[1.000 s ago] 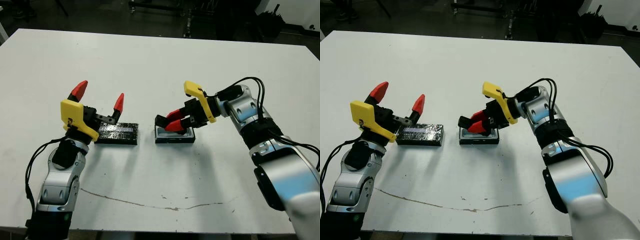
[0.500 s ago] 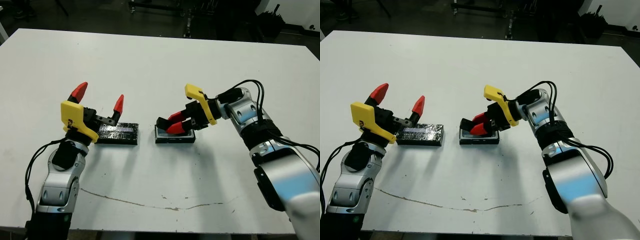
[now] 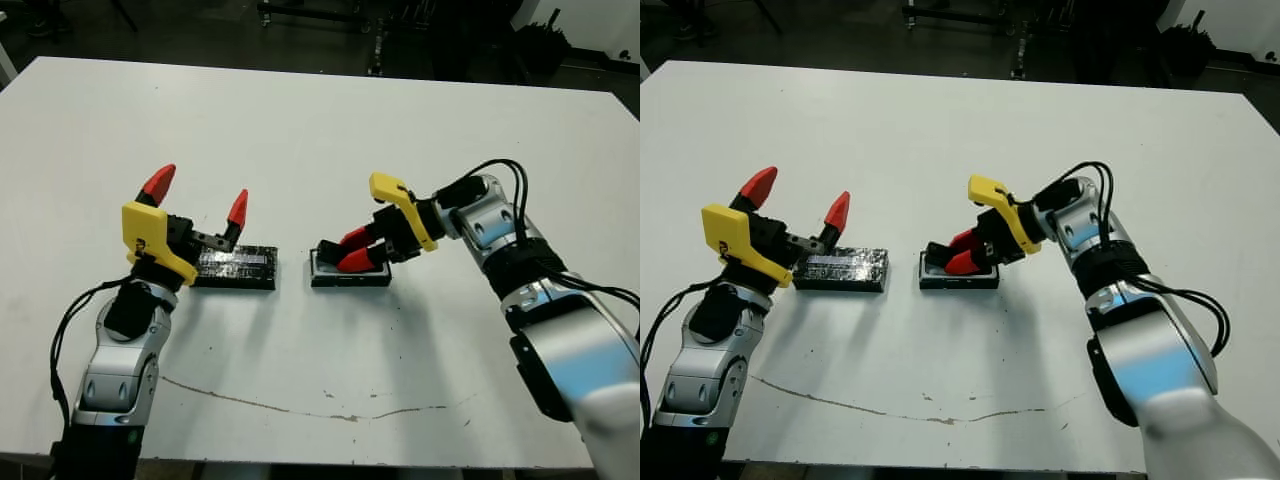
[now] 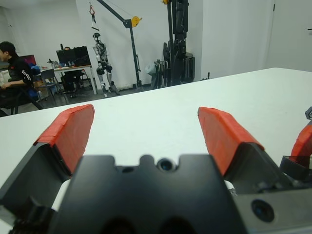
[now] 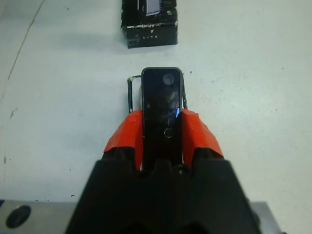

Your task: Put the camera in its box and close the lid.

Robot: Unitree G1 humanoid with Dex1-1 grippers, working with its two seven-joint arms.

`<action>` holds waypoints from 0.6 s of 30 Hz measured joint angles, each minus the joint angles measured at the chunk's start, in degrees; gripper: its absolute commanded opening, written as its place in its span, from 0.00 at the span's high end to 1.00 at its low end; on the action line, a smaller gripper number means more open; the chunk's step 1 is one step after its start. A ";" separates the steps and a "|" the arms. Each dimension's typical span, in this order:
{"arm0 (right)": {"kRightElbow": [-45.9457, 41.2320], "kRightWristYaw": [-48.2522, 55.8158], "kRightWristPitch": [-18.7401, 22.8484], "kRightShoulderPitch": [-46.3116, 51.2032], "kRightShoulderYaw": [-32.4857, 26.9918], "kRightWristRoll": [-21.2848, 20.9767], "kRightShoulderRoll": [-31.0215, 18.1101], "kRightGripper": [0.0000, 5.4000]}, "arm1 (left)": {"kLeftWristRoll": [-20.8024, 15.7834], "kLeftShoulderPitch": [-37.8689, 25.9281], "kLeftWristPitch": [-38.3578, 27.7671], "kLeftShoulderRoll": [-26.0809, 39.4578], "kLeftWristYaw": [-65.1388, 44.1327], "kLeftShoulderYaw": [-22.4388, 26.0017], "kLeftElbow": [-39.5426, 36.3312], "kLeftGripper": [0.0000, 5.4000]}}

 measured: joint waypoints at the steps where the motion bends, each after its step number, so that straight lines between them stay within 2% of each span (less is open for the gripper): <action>1: -0.03 -0.02 -0.37 0.00 0.15 -0.09 -0.11 0.69 | -0.01 0.00 0.00 0.00 0.00 0.00 0.00 0.00; 4: 0.01 0.00 -0.87 -0.01 0.35 -0.10 -0.31 0.69 | 0.00 0.01 0.00 0.00 0.00 0.00 0.00 0.00; 8: 0.02 -0.18 -3.50 -0.01 0.64 -0.63 -0.71 0.69 | 0.13 0.02 -0.05 0.00 0.00 0.00 0.00 0.00; 18: 0.00 -0.51 -4.03 -0.26 1.34 -1.38 -0.72 0.69 | 0.18 0.03 -0.19 0.00 -0.01 0.00 -0.01 0.00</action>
